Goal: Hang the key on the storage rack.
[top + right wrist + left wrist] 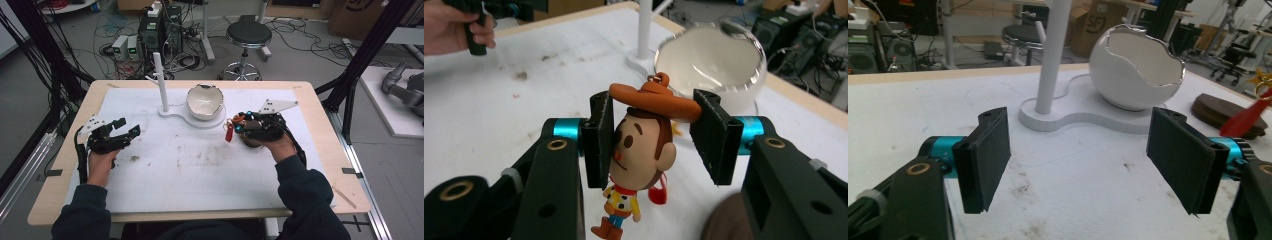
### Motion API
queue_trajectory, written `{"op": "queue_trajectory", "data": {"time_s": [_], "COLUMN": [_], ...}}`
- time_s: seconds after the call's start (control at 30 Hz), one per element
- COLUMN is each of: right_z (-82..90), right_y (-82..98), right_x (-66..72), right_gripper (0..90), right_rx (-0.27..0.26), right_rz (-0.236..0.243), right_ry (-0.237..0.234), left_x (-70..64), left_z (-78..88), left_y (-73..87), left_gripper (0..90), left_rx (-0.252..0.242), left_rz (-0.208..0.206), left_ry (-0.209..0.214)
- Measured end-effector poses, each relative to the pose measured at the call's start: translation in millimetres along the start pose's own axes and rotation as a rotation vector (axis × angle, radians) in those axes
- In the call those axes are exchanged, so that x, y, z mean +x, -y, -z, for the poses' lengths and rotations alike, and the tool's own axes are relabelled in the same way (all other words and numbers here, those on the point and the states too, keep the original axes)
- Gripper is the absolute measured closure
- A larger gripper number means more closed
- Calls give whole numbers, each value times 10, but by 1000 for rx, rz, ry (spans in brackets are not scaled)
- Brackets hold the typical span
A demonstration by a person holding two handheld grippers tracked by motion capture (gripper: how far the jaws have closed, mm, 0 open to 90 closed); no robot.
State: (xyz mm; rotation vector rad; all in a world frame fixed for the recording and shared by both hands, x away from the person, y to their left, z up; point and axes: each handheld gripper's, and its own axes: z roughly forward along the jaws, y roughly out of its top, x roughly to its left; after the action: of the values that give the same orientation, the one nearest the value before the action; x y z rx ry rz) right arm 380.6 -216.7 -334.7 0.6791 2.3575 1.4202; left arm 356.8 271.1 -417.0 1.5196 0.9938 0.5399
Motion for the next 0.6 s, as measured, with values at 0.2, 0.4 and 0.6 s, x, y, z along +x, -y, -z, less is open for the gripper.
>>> {"op": "queue_trajectory", "data": {"time_s": [0.2, 0.4, 0.6], "right_z": [-197, -386, -517], "right_y": [-201, -414, -543], "right_x": [70, 234, 348], "right_gripper": [542, 542, 542], "right_rx": [-13, -49, -73], "right_rz": [37, 59, 61], "right_ry": [-54, -135, -193], "left_x": [-205, -626, -854], "left_z": [-119, -378, -534], "left_y": [-51, -46, -21], "left_gripper": [263, 262, 243], "left_rx": [-5, 55, 77], "left_rz": [-3, -94, -159], "left_ry": [122, 257, 293]}}
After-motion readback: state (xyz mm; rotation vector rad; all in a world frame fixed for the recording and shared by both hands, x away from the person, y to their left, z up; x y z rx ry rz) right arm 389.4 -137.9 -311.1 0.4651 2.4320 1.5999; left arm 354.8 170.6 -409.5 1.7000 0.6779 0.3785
